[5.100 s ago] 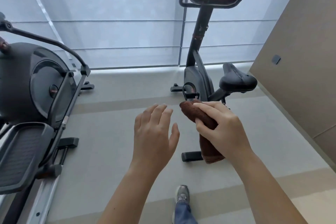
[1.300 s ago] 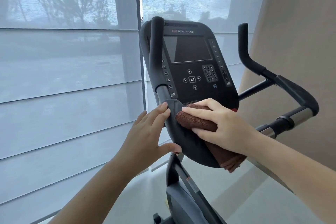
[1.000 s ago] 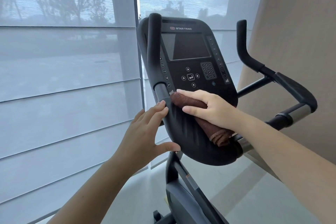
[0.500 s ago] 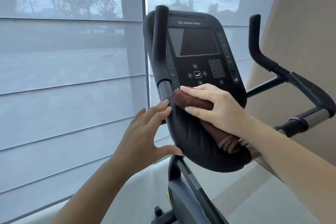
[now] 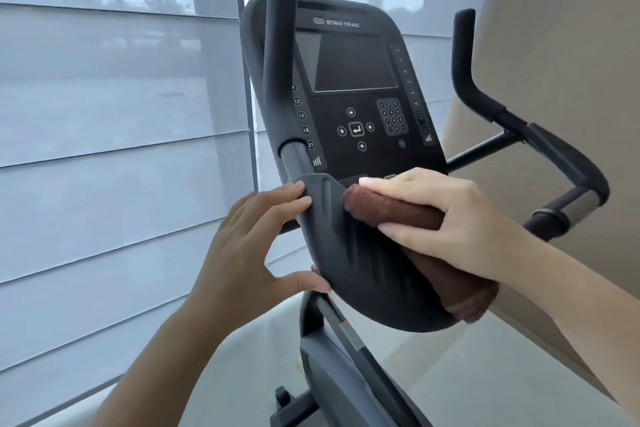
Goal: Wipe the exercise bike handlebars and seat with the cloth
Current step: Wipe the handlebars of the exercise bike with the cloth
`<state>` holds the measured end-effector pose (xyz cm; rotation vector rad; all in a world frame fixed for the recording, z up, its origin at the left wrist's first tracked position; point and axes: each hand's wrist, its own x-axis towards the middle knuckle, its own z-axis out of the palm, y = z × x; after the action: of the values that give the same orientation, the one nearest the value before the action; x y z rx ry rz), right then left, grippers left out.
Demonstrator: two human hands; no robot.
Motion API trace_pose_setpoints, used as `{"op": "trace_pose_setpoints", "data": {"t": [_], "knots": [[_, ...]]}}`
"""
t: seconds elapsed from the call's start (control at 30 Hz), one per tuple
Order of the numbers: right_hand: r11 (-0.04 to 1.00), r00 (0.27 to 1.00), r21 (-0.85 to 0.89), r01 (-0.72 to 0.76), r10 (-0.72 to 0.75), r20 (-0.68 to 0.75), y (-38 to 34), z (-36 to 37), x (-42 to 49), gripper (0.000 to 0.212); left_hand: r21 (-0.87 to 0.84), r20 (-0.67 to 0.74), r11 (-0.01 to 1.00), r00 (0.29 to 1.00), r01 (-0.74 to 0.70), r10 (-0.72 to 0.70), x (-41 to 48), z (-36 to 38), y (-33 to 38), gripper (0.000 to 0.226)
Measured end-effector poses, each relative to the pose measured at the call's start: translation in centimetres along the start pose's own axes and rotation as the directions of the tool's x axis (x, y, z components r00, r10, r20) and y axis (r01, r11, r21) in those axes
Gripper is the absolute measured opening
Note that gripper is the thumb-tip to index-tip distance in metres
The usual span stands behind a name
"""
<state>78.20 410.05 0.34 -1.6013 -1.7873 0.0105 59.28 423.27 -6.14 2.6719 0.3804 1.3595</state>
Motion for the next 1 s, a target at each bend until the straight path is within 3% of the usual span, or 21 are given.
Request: {"op": "trace_pose_setpoints", "data": {"t": [0.1,0.23,0.33,0.47,0.63,0.77,1.0], "knots": [[0.996,0.986,-0.079,-0.034,0.021,-0.165,-1.5,1.2,2.2,0.05,-0.074,0.023,0.996,0.999,-0.04,0.042,0.6,0.0,-1.5,0.078],[0.966,0.99,-0.222,-0.132,0.142,0.026,-3.0,3.4,3.3,0.056,-0.101,0.075,0.984,0.985,-0.145,0.153,1.8,-0.2,-4.1,0.081],[0.951,0.976,-0.234,-0.203,0.215,0.026,-3.6,3.6,3.1,0.056,-0.09,0.122,0.974,0.968,-0.208,0.218,2.8,-0.1,-6.0,0.082],[0.93,0.966,-0.26,-0.259,0.251,-0.065,-4.7,3.9,2.6,0.051,-0.18,0.127,0.946,0.947,-0.27,0.295,4.3,1.0,-7.2,0.079],[0.891,0.945,-0.327,-0.315,0.266,-0.188,-6.0,4.8,0.5,0.045,-0.279,0.003,0.891,0.927,-0.359,0.375,5.3,2.5,-8.0,0.069],[0.829,0.911,-0.407,-0.383,0.267,-0.313,-7.2,6.0,-2.0,0.044,-0.327,-0.062,0.853,0.91,-0.408,0.411,5.6,3.2,-8.5,0.065],[0.794,0.815,-0.352,-0.496,0.286,-0.504,-8.4,6.4,1.3,0.043,-0.361,-0.065,0.829,0.898,-0.428,0.435,6.0,3.5,-9.3,0.064]]}}
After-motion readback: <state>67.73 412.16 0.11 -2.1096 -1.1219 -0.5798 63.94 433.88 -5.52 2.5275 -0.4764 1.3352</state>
